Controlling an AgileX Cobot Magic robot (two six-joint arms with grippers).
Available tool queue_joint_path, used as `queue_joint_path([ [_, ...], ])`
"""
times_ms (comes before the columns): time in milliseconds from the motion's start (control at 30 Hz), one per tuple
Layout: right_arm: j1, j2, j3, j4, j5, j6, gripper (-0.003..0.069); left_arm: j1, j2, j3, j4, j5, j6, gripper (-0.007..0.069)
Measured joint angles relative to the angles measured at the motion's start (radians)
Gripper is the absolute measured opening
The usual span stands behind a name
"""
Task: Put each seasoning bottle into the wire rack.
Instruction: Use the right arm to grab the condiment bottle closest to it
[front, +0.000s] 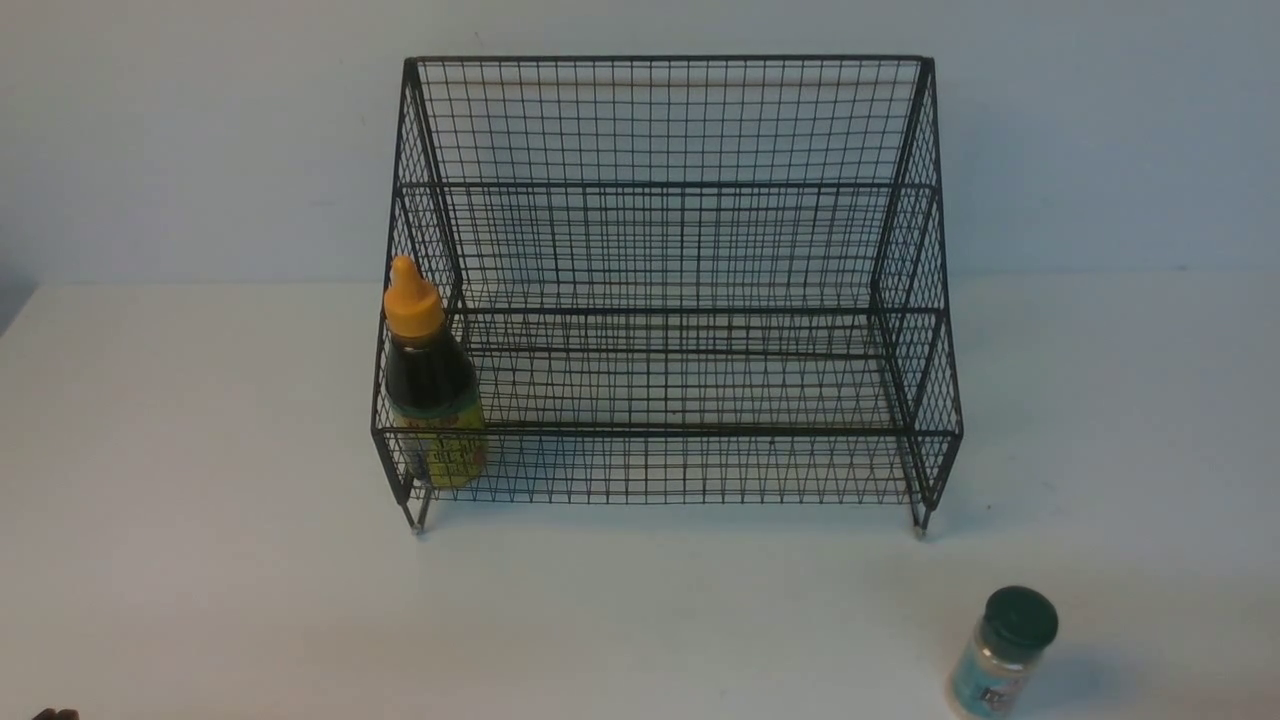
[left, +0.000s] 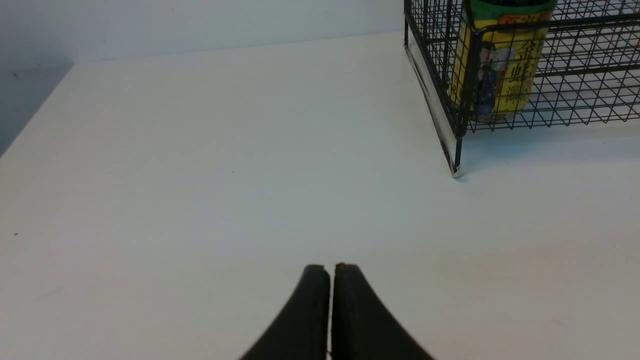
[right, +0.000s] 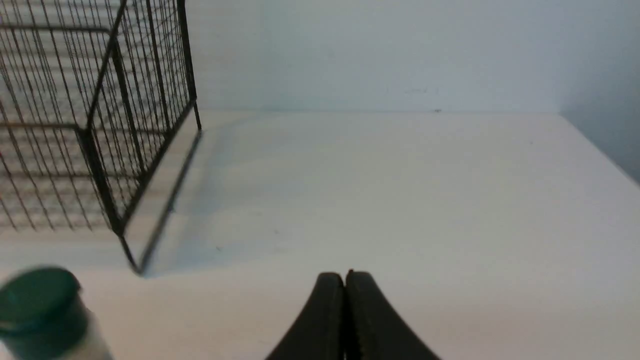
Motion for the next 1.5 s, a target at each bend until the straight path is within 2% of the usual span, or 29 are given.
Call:
queue_joint_path([
  [33, 0.000, 0.000, 0.002, 0.119, -0.009, 0.083, -0.0015, 0.000, 0.000, 0.000, 0.000, 0.000, 0.000, -0.0005],
  [200, 0.000, 0.000, 0.002, 0.431, -0.019, 0.241, -0.0015, 0.000, 0.000, 0.000, 0.000, 0.000, 0.000, -0.0005],
  [300, 0.000, 0.000, 0.002, 0.522, -0.022, 0.254, -0.0015, 0.000, 0.000, 0.000, 0.000, 0.000, 0.000, -0.0005],
  [367, 0.000, 0.000, -0.002, 0.534, -0.015, 0.202, -0.0015, 0.000, 0.000, 0.000, 0.000, 0.000, 0.000, -0.0005],
  [500, 0.000, 0.014, -0.144, 0.503, 0.088, 0.037, -0.0015, 0.000, 0.000, 0.000, 0.000, 0.000, 0.000, -0.0005],
  [600, 0.000, 0.113, -0.371, 0.431, 0.217, -0.023, -0.0015, 0.000, 0.000, 0.000, 0.000, 0.000, 0.000, -0.0005],
  [767, 0.000, 0.355, -0.676, 0.288, 0.502, -0.018, -0.0015, 0.000, 0.000, 0.000, 0.000, 0.000, 0.000, -0.0005],
  [800, 0.000, 0.450, -0.762, 0.242, 0.630, -0.018, -0.0015, 0.000, 0.000, 0.000, 0.000, 0.000, 0.000, -0.0005],
  [900, 0.000, 0.617, -0.836, 0.213, 0.772, -0.031, -0.0015, 0.000, 0.000, 0.000, 0.000, 0.000, 0.000, -0.0005],
  [1000, 0.000, 0.814, -0.866, 0.275, 0.833, -0.094, -0.0015, 0.000, 0.000, 0.000, 0.000, 0.000, 0.000, -0.0005],
  [1100, 0.025, 0.987, -0.870, 0.432, 0.858, -0.209, -0.0009, 0.000, 0.000, 0.000, 0.000, 0.000, 0.000, -0.0005],
  [1200, 0.129, 1.122, -0.908, 0.543, 0.869, -0.313, 0.0019, 0.000, 0.000, 0.000, 0.000, 0.000, 0.000, -0.0005],
  [1333, 0.246, 1.188, -0.995, 0.464, 0.871, -0.260, 0.0065, 0.000, 0.000, 0.000, 0.000, 0.000, 0.000, -0.0005],
  [1367, 0.329, 1.220, -1.055, 0.337, 0.873, -0.157, 0.0104, 0.000, 0.000, 0.000, 0.000, 0.000, 0.000, -0.0005],
  [1500, 0.471, 1.288, -1.103, 0.095, 0.877, 0.077, 0.0199, 0.000, 0.000, 0.000, 0.000, 0.000, 0.000, -0.0005],
])
